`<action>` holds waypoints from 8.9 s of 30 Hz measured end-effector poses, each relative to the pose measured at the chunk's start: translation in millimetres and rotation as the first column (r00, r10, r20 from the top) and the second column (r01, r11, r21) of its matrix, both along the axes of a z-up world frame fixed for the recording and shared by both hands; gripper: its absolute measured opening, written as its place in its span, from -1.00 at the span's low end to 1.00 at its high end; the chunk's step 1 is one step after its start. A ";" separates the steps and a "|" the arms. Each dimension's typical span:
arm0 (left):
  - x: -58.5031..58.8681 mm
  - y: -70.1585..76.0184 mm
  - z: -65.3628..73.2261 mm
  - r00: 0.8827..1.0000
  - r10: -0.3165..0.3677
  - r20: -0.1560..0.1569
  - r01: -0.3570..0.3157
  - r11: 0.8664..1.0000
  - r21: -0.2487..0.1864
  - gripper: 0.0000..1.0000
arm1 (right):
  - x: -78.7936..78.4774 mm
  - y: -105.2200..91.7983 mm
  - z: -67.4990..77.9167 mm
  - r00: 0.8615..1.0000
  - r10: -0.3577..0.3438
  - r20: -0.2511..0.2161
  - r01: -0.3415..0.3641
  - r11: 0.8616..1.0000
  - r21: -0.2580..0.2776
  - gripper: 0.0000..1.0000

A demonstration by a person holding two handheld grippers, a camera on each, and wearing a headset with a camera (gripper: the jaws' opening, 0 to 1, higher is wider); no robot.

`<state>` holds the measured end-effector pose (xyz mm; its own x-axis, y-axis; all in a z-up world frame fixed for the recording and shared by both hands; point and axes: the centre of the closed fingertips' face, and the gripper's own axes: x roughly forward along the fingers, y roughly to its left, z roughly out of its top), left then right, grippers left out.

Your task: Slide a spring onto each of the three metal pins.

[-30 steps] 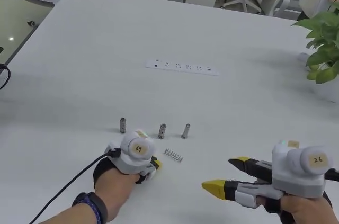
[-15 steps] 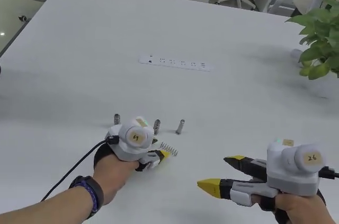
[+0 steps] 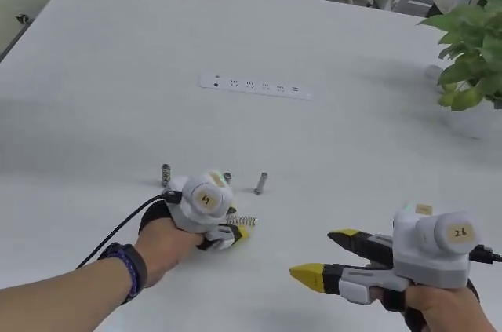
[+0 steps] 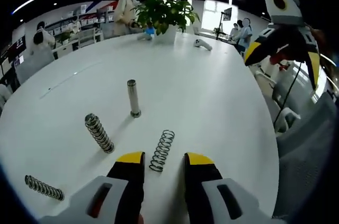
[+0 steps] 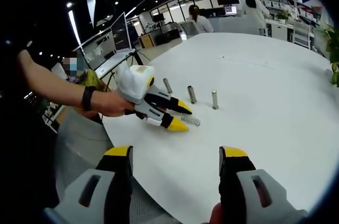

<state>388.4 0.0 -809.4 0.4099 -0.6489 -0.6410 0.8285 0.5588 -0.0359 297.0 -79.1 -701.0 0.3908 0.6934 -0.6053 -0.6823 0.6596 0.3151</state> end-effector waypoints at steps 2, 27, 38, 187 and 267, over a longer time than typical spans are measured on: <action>-0.1 -1.8 2.7 1.000 0.002 0.002 -0.001 1.000 -0.016 -0.58 | -0.9 1.9 -0.9 1.000 0.005 -0.001 -0.005 1.000 -0.001 0.28; -28.9 43.8 3.0 0.998 0.066 0.009 -0.066 0.997 0.050 -0.95 | -4.0 13.8 3.4 0.999 0.041 0.011 -0.041 0.999 0.007 0.29; -60.4 103.5 1.8 0.994 0.112 -0.015 -0.110 0.990 0.089 -0.95 | -8.3 21.1 2.9 0.997 0.079 0.012 -0.079 0.997 -0.003 0.33; -129.1 75.4 115.4 0.976 -0.141 0.163 0.147 0.989 -0.024 -0.95 | -43.8 162.8 16.5 0.812 0.584 -0.002 -0.578 0.804 0.142 -0.84; -111.9 39.5 157.3 0.973 -0.077 0.217 0.135 0.955 -0.264 -0.97 | -36.1 135.6 52.5 0.429 0.903 -0.005 -0.852 0.403 -0.335 -0.82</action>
<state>276.5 39.5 -652.2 0.4313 -0.8347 -0.3424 0.8882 0.4594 -0.0012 260.9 56.5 -648.5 -0.2412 0.5430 -0.8043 -0.9493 -0.3043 0.0792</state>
